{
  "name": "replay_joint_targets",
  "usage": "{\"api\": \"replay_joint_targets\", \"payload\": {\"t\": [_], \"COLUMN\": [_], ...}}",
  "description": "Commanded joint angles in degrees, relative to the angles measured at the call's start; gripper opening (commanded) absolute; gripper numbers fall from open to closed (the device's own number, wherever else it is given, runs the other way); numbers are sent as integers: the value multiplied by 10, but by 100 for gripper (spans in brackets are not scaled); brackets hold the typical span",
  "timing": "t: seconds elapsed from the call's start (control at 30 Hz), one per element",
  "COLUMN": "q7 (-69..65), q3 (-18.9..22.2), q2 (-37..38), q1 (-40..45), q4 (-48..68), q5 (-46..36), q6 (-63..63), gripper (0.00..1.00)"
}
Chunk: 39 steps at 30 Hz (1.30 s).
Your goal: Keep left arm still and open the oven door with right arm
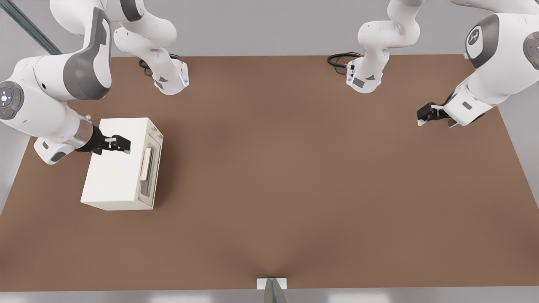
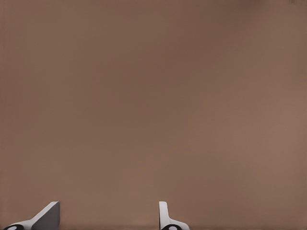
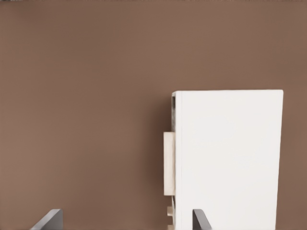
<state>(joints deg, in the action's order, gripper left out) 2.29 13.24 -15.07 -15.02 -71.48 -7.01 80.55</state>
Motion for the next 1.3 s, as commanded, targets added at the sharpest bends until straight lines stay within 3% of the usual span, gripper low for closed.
{"api": "replay_joint_targets", "payload": {"t": [0.0, 0.07, 0.1, 0.13, 0.2, 0.27, 0.33, 0.37, 0.5, 0.83, 1.27], "q7": [-11, -9, 0, 45, 108, 112, 118, 121, 208, 196, 206], "q3": [1, -5, -3, -4, 4, 5, 3, 9, 23, 23, 20], "q2": [1, -21, -68, -133, -211, -230, -248, -250, -249, -241, -194], "q1": [0, -21, -79, -161, -204, -213, -219, -216, -227, -198, -195], "q4": [-1, -9, 6, 64, 93, 93, 95, 94, 79, -53, -158], "q5": [1, 8, 67, 148, 166, 215, 348, 365, 363, 402, 407], "q6": [9, 0, -7, -70, -98, -81, -77, -77, -150, 0, 14], "gripper": [100, 100, 100, 21, 21, 21, 21, 21, 21, 21, 21]}}
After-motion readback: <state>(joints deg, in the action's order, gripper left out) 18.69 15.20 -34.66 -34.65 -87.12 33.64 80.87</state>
